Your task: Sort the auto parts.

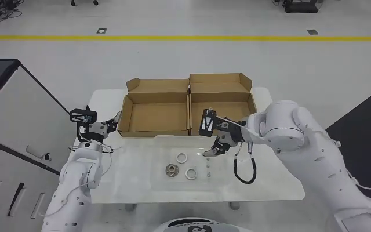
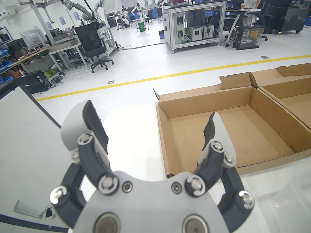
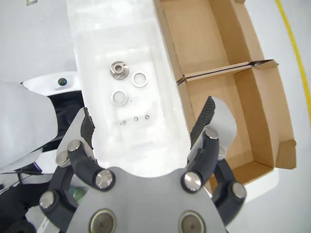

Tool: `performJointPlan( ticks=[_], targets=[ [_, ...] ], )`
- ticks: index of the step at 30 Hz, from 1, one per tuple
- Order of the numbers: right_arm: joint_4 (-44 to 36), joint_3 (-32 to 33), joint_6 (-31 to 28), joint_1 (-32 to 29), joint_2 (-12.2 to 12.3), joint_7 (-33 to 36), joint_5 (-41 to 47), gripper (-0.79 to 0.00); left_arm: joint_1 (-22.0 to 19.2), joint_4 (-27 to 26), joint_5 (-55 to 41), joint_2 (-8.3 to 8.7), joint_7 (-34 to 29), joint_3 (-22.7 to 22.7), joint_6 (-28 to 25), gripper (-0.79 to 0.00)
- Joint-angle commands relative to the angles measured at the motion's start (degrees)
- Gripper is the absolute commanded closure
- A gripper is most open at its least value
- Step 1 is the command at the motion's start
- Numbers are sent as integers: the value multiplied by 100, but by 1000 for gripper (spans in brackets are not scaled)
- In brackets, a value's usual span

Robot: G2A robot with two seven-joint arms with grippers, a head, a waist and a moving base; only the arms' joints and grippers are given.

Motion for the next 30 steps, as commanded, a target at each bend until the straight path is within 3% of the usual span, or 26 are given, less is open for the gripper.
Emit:
performJointPlan(
  ticks=[1,14,25,30],
  targets=[
    [76,-409,111,230,81,110,-21,-785,0,0,0,0,0,0,0,-785],
    [525,-1872,155,926,417,154,72,-785,0,0,0,0,0,0,0,-785],
    [523,-1951,192,882,400,83,-61,-785,0,0,0,0,0,0,0,-785],
    [490,-2262,470,1111,271,450,-159,-785,0,0,0,0,0,0,0,-785]
  ],
)
